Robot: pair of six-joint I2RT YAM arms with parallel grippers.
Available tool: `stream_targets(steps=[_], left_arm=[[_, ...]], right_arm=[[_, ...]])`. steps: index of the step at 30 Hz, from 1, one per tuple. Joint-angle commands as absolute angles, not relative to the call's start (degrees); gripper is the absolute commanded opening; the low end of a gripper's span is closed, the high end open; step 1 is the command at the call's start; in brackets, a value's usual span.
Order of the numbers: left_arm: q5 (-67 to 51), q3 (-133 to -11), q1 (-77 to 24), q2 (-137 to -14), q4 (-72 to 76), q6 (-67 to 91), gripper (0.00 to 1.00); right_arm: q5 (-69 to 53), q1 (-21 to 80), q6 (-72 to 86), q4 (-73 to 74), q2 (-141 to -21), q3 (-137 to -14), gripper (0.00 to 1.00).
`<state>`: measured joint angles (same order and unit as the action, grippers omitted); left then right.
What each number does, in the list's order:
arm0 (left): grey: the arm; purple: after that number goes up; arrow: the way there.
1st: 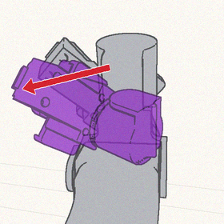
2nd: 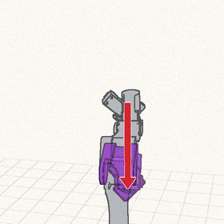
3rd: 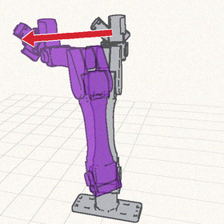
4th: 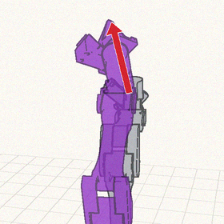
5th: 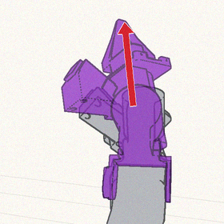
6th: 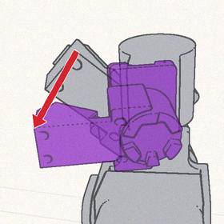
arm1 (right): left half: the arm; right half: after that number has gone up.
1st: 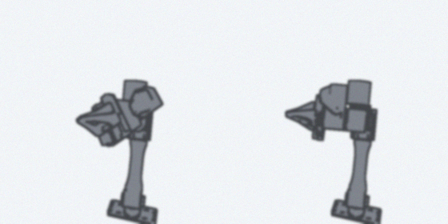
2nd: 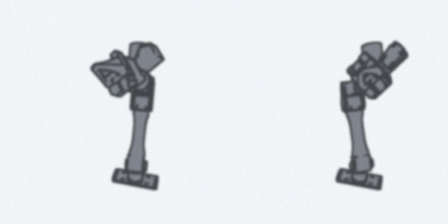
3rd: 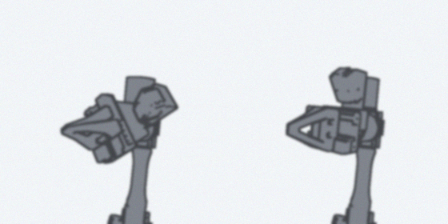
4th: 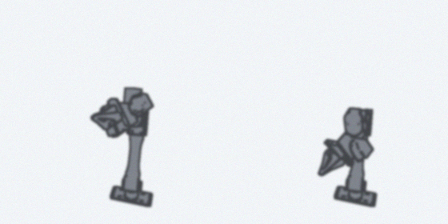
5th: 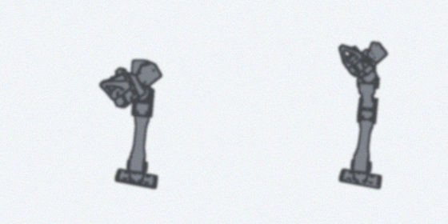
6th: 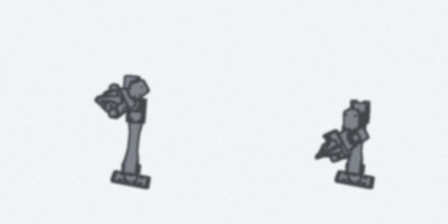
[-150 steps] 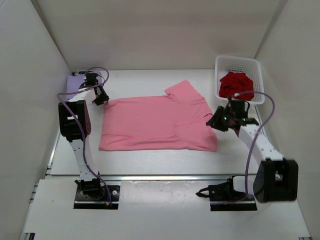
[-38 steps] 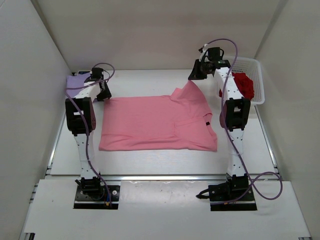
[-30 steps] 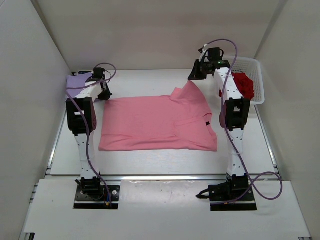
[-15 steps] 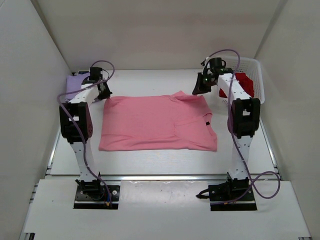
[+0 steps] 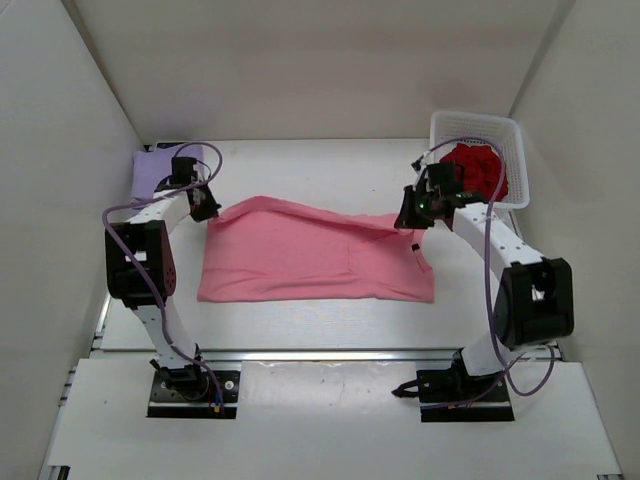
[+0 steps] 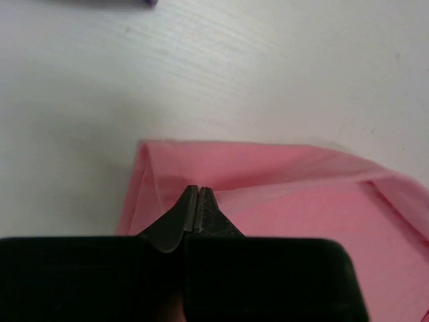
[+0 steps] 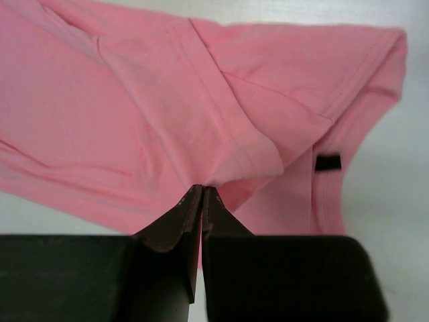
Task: Fold and stack the t-shirts
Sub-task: Grap the side of the flattened tshirt furthest away from the robot with both arms, then fold the other side of the tshirt into a rectangle
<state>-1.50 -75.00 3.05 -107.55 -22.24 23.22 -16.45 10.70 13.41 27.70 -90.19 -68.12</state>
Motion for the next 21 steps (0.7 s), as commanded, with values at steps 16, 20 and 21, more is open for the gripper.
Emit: stream_targets(steps=[16, 20, 21], left_arm=[[-4.0, -61.6, 6.8, -95.0, -20.3, 23.5, 0.0], [-5.7, -60.4, 7.1, -95.4, -20.2, 23.8, 0.0], [-5.6, -60.1, 7.1, -95.7, -20.6, 23.6, 0.01]], right_arm=[[-13.3, 1.6, 19.6, 22.6, -64.9, -36.0, 0.0], [-11.9, 1.8, 18.9, 23.5, -65.2, -34.6, 0.0], [-11.6, 2.3, 19.0, 23.6, -65.8, -34.9, 0.0]])
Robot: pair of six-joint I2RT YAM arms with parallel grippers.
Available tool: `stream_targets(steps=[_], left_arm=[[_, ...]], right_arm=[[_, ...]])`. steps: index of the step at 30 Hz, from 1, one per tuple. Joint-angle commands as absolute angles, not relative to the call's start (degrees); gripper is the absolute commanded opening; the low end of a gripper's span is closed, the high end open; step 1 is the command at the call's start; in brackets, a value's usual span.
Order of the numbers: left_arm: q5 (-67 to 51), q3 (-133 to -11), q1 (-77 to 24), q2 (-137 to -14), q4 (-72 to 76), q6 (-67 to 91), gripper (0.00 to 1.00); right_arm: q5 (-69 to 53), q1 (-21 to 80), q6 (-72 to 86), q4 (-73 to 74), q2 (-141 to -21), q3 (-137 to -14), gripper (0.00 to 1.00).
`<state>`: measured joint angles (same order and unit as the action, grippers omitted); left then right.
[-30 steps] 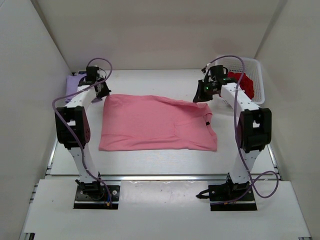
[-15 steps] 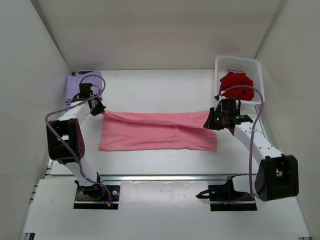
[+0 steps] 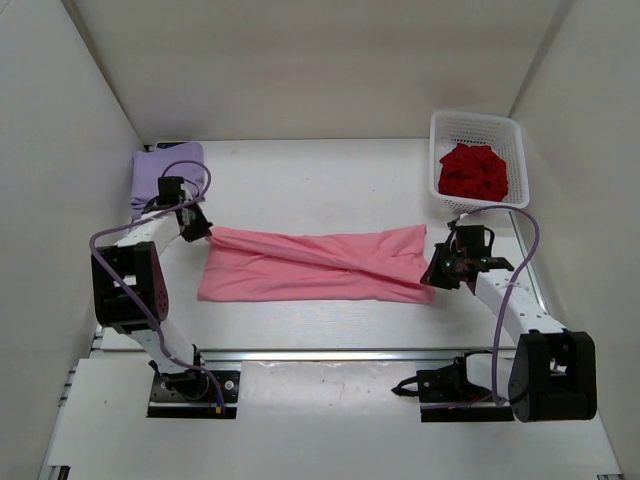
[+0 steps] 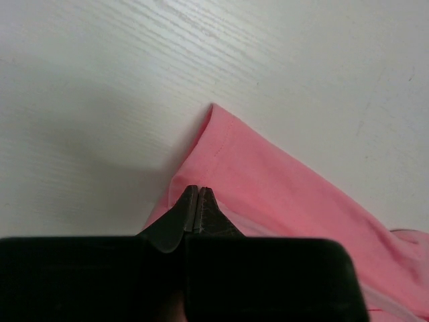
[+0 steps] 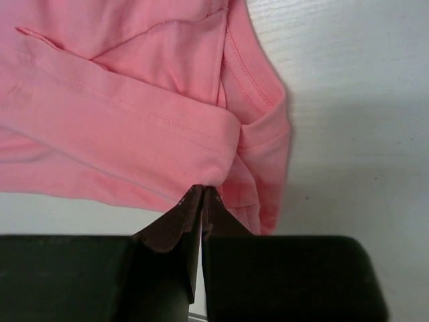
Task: Fold and stack the t-shirts
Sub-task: Fold the other side of the tshirt into a rectangle
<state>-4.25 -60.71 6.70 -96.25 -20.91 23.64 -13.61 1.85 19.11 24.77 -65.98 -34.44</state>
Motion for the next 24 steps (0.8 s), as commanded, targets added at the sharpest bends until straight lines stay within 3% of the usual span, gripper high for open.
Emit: stream_targets(steps=[1, 3, 5, 7, 8, 11, 15, 18, 20, 24], left_arm=[[-5.5, -59.7, 6.7, -95.7, -21.1, 23.6, 0.03], [-6.1, -59.0, 7.5, -95.4, -20.7, 24.9, 0.06], [-7.5, -56.6, 9.0, -94.1, -19.4, 27.1, 0.18], [-9.0, -55.2, 11.0, -92.8, -18.4, 28.9, 0.37], [-9.3, -54.3, 11.5, -91.6, -17.2, 30.0, 0.4], [-6.9, -52.4, 11.2, -86.8, -15.2, 32.5, 0.38], [-0.4, -52.4, 3.2, -80.9, -12.0, 30.5, 0.38], [-0.1, -53.9, -4.8, -80.9, -10.6, 28.4, 0.37], [-2.0, -54.4, -7.7, -82.9, -11.2, 28.2, 0.35], [-8.4, -50.9, -9.0, -85.7, -8.2, 30.9, 0.33]], right_arm=[[-11.9, 2.8, 18.9, 23.6, -66.2, -35.0, 0.0], [-12.2, 2.4, 18.9, 24.2, -66.7, -35.1, 0.03], [-11.3, 2.6, 18.3, 24.3, -66.3, -35.4, 0.13], [-9.4, 3.0, 17.2, 25.1, -64.6, -38.2, 0.21], [-8.3, 3.8, 17.0, 25.5, -64.5, -39.2, 0.24], [-9.0, 7.3, 16.2, 23.7, -66.0, -43.8, 0.25], [-10.9, 14.1, 17.6, 18.1, -76.1, -48.9, 0.0], [-14.0, 15.4, 19.1, 12.8, -83.5, -52.1, 0.0], [-15.1, 15.8, 18.8, 10.8, -86.8, -54.0, 0.1], [-16.4, 15.8, 19.4, 6.9, -91.7, -54.4, 0.2]])
